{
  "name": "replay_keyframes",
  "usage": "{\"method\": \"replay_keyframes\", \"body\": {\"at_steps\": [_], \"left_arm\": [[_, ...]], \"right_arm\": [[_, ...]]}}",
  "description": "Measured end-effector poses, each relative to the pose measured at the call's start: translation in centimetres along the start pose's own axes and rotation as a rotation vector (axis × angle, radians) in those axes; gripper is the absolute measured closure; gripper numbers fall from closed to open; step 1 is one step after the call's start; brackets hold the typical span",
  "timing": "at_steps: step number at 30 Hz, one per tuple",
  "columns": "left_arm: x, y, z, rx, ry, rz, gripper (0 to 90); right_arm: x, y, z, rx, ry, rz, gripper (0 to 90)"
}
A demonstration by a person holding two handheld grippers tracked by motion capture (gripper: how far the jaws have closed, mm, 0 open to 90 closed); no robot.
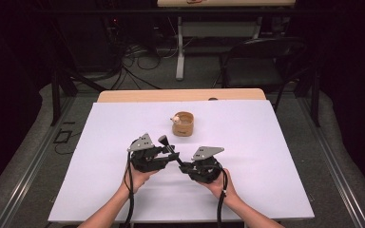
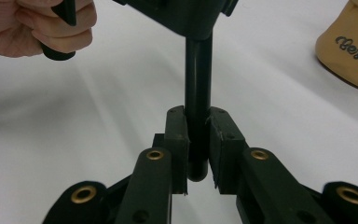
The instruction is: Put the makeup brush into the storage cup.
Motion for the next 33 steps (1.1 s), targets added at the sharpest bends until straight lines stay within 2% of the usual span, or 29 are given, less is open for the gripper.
{"method": "replay_keyframes", "body": {"at_steps": [6,12,16,18,21,26,28,29,33], "left_arm": [[-0.3,0.0,0.0,0.005,0.011,0.019,68.0],[-1.1,0.2,-0.3,0.002,0.035,0.048,73.8],[-1.7,0.3,-0.5,0.003,0.062,0.057,76.6],[-1.8,0.3,-0.5,0.002,0.069,0.052,76.7],[-1.6,0.1,-0.5,0.004,0.067,0.048,76.8],[-1.1,-0.4,-0.5,0.002,0.070,0.024,76.8],[-1.0,-0.5,-0.5,0.003,0.069,0.015,76.8],[-0.9,-0.6,-0.4,0.004,0.068,0.012,76.8],[-0.8,-0.8,-0.5,0.011,0.076,-0.004,76.8]], "right_arm": [[0.2,0.6,0.0,0.022,-0.004,0.004,78.9],[0.1,0.7,0.0,0.029,0.001,0.004,77.1],[-0.1,0.5,0.0,0.025,0.007,0.012,70.6],[-0.3,0.3,0.0,0.023,0.005,0.036,68.1],[-0.5,0.2,0.0,0.027,-0.001,0.046,61.5],[-0.7,-0.1,-0.1,0.035,-0.005,0.054,41.3],[-0.8,-0.3,-0.1,0.031,-0.008,0.054,37.2],[-0.8,-0.4,-0.1,0.032,-0.005,0.055,29.5],[-1.1,-1.0,-0.1,0.027,-0.006,0.070,18.9]]}}
Point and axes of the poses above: each handheld gripper's, and its own axes: y roughly forward along the jaws, z roughly out of its underside, x roughly to its left, the point moved 3 cm from there along y, roughly forward along the jaws, and after that the axes turned 7 degrees about x, right-handed, at the moved point
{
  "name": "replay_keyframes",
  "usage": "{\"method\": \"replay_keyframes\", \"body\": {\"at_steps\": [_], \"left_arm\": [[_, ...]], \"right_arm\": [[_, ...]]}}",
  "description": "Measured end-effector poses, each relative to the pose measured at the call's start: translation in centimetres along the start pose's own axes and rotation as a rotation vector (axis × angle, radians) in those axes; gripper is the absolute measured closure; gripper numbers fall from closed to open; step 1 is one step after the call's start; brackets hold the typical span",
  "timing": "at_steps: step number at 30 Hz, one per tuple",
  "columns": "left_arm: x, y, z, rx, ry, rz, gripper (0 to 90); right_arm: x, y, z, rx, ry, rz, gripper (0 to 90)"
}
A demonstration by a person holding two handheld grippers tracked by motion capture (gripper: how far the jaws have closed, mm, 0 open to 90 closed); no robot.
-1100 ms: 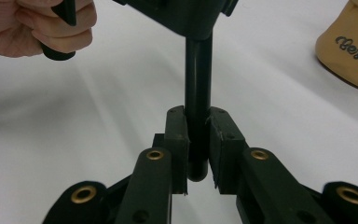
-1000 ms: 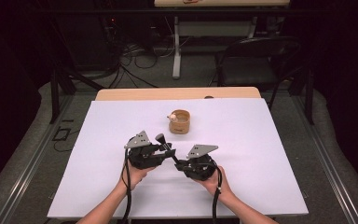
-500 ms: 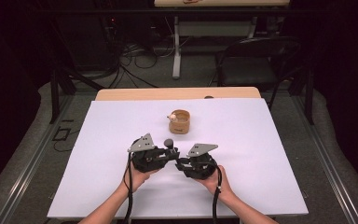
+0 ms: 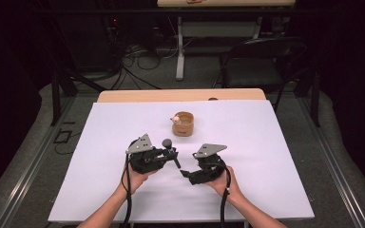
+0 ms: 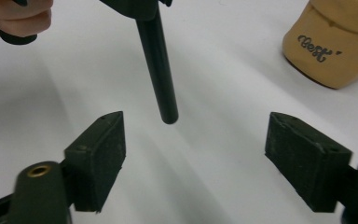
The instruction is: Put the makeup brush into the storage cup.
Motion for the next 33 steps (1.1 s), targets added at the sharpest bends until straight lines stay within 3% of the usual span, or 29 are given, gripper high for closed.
{"method": "replay_keyframes", "body": {"at_steps": [9,14,25,30,33], "left_arm": [[0.2,-0.3,0.0,0.017,0.020,-0.027,76.8],[0.4,-0.5,0.0,0.025,0.030,-0.039,76.8],[1.1,-0.8,0.0,0.034,0.022,-0.059,76.8],[1.3,-0.8,0.0,0.042,0.031,-0.061,76.8],[1.4,-0.9,-0.1,0.040,0.028,-0.065,76.8]], "right_arm": [[-0.6,-1.4,0.2,0.008,-0.006,-0.009,7.6],[-0.9,-2.0,0.5,-0.006,-0.016,-0.032,4.8],[-1.7,-4.0,1.1,-0.030,-0.046,-0.025,0.0],[-2.1,-5.6,1.2,-0.109,-0.049,-0.003,0.0],[-2.3,-6.3,1.5,-0.122,-0.042,0.005,0.0]]}}
Point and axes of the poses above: each handheld gripper's, and its own axes: y roughly forward along the jaws, z roughly out of its underside, x roughly to its left, the point moved 3 cm from there along y, roughly forward along the jaws, and after that the axes turned 7 degrees about x, right-handed, at the moved point
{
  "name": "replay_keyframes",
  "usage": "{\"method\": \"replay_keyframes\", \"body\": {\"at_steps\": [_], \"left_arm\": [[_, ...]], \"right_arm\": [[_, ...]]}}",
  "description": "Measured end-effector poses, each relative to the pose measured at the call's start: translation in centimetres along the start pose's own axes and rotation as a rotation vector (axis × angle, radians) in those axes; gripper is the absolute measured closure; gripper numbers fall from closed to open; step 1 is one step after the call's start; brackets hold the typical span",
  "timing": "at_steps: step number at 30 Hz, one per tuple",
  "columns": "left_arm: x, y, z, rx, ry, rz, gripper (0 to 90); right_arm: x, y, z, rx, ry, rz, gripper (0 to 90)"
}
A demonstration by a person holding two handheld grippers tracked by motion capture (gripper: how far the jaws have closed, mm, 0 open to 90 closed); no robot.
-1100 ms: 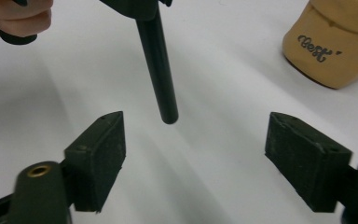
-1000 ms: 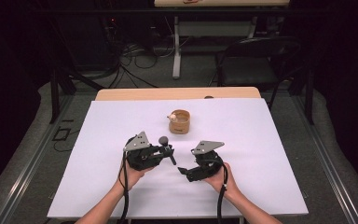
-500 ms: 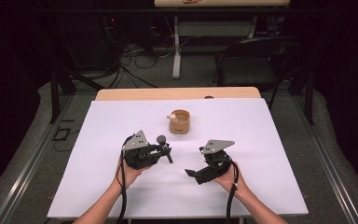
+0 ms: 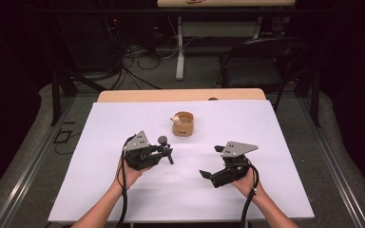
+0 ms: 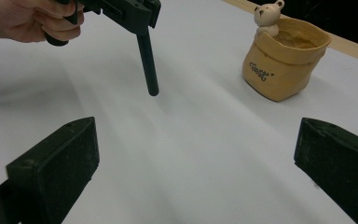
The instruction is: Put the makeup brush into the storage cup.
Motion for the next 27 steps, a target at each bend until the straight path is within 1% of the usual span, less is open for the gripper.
{"method": "replay_keyframes", "body": {"at_steps": [1,3,5,6,8,10,13,16,21,22,23,27], "left_arm": [[0.1,0.0,0.0,-0.001,-0.001,0.001,76.9],[0.2,-0.1,0.0,0.001,0.000,0.001,76.9],[0.3,-0.2,0.0,0.002,0.003,-0.004,76.9],[0.4,-0.2,0.0,0.003,-0.001,-0.006,76.9],[0.6,-0.2,-0.1,0.002,-0.003,-0.007,76.9],[0.7,-0.3,-0.2,0.000,-0.005,-0.009,76.9],[1.0,-0.6,-0.4,0.000,0.002,-0.014,76.9],[1.2,-0.7,-0.4,0.000,-0.001,-0.014,76.9],[1.5,-0.8,-0.6,-0.001,-0.008,-0.014,76.9],[1.6,-0.8,-0.7,0.001,-0.006,-0.013,76.9],[1.6,-0.8,-0.8,0.000,-0.013,-0.015,76.9],[1.8,-0.5,-1.3,0.007,0.000,-0.014,77.0]], "right_arm": [[-0.1,-0.1,0.1,-0.010,0.001,-0.006,0.0],[-0.2,-0.4,0.4,-0.016,0.005,-0.001,0.0],[-0.2,-0.7,0.8,-0.006,0.000,0.003,0.0],[-0.2,-0.8,0.9,-0.016,0.002,0.005,0.0],[-0.3,-1.0,1.2,-0.010,-0.002,0.009,0.0],[-0.5,-1.3,1.4,-0.017,0.003,0.011,0.0],[-0.7,-1.5,1.6,-0.021,0.005,0.022,0.0],[-0.9,-1.3,1.5,-0.036,-0.002,0.031,0.0],[-1.0,-0.9,1.5,-0.014,-0.007,0.025,0.0],[-1.1,-0.8,1.5,-0.018,-0.006,0.021,0.0],[-1.1,-0.7,1.5,-0.022,-0.007,0.020,0.0],[-1.1,-0.4,1.4,-0.024,-0.018,0.010,0.0]]}}
Point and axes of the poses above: each handheld gripper's, and its own axes: y roughly forward along the jaws, z roughly out of its underside, x roughly to its left, the point moved 3 cm from there along y, roughly forward along the jaws, and after that the axes turned 7 degrees about x, right-handed, at the moved point
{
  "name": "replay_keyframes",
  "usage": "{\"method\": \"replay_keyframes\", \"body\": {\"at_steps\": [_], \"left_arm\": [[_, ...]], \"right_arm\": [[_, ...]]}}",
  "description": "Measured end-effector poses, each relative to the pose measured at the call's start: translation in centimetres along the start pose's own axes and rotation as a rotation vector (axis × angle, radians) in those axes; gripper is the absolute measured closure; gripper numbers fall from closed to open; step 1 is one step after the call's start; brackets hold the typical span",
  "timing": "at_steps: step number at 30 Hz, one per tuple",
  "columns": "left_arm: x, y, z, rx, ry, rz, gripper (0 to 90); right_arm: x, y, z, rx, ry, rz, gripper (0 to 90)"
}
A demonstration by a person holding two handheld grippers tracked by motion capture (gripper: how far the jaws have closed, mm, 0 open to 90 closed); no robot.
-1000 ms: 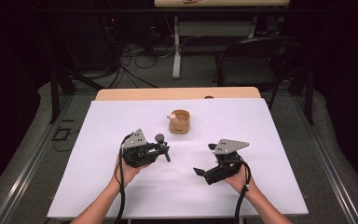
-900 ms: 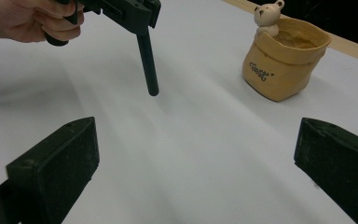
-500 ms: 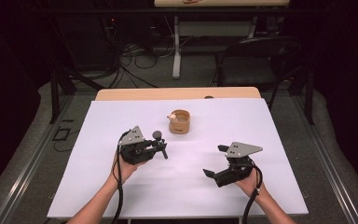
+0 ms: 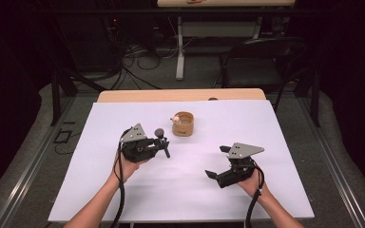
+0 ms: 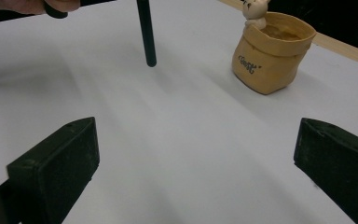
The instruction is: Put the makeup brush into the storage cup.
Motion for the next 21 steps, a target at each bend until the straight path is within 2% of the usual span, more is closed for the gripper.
{"method": "replay_keyframes", "body": {"at_steps": [4,21], "left_arm": [[0.1,0.4,-0.5,0.006,0.002,0.006,76.9],[0.8,1.1,-2.9,0.021,0.015,0.017,76.9]], "right_arm": [[0.0,0.3,0.0,0.005,-0.007,-0.013,0.0],[-0.4,0.4,0.1,0.024,-0.001,0.001,0.0]]}}
Point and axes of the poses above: each handheld gripper's, and its own axes: y roughly forward along the jaws, z roughly out of its underside, x roughly to its left, the point moved 3 cm from there along y, roughly forward along the jaws, and after that the axes turned 7 degrees about x, right-handed, at the moved point
